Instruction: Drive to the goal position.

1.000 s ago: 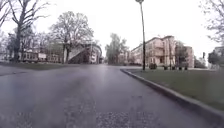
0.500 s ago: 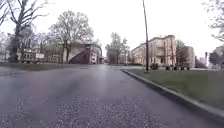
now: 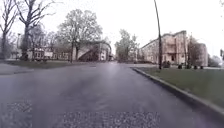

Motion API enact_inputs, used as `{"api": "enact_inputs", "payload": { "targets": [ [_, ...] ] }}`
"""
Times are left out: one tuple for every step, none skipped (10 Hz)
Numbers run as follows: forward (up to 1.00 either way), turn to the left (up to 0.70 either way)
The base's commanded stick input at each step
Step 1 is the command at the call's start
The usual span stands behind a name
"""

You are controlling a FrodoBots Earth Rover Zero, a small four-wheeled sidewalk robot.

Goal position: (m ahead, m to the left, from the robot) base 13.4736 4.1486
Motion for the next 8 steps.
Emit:
{"api": "enact_inputs", "payload": {
  "targets": [
    [0.85,0.00],
    [0.85,0.00],
    [0.85,0.00],
    [0.85,0.00],
    [0.85,0.00],
    [0.85,0.00],
    [0.85,0.00],
    [0.85,0.00]
  ]
}}
